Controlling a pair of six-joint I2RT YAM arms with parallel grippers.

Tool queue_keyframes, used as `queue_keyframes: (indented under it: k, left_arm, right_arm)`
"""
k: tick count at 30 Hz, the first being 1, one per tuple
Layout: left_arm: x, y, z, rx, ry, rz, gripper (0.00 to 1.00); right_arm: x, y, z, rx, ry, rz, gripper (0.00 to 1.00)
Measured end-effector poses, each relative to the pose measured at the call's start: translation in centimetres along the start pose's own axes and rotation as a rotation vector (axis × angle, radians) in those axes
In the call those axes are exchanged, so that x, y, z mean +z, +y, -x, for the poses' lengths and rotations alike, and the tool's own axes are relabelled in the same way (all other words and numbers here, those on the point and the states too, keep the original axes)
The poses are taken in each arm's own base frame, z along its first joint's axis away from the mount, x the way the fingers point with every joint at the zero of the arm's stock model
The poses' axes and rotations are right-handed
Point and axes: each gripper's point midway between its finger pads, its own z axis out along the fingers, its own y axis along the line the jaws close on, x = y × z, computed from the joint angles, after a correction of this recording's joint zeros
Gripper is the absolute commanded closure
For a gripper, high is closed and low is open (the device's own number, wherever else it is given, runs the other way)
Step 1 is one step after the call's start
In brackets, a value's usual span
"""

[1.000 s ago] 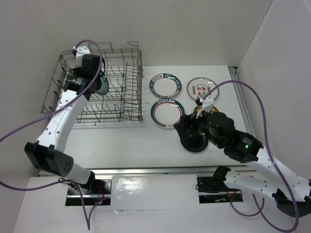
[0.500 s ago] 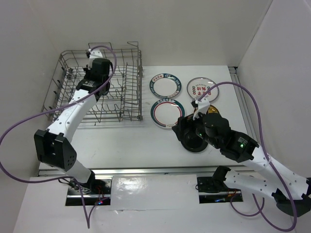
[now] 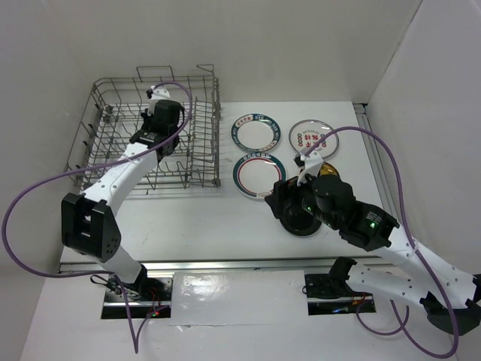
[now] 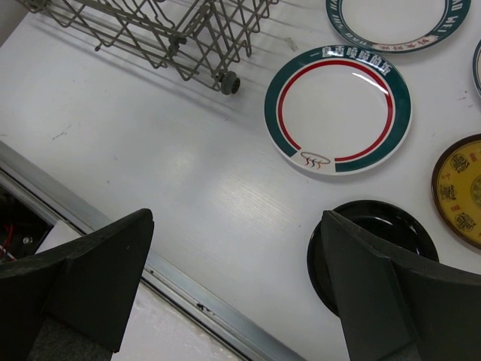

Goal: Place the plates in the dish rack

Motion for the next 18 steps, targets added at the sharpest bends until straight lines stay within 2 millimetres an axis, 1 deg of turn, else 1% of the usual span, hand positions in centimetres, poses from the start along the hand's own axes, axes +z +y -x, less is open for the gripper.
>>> queue_keyframes:
  k: [6, 11, 18]
  left_arm:
    - [-0.4, -0.7, -0.9, 0.052, 0.001, 0.014, 1.0]
    - [-0.9, -1.5, -1.3, 0.083, -0.001, 0.009, 1.0]
    - [-1.4, -2.4, -2.2, 0.142, 0.002, 0.014, 1.0]
  right_arm:
    - [0.1, 0.0, -0.1, 0.0, 0.001, 0.0, 0.01]
    - [0.2, 0.0, -0.6, -0.003, 0.012, 0.004, 0.01]
    - [0.1, 0.1, -0.5, -0.001, 0.008, 0.008, 0.01]
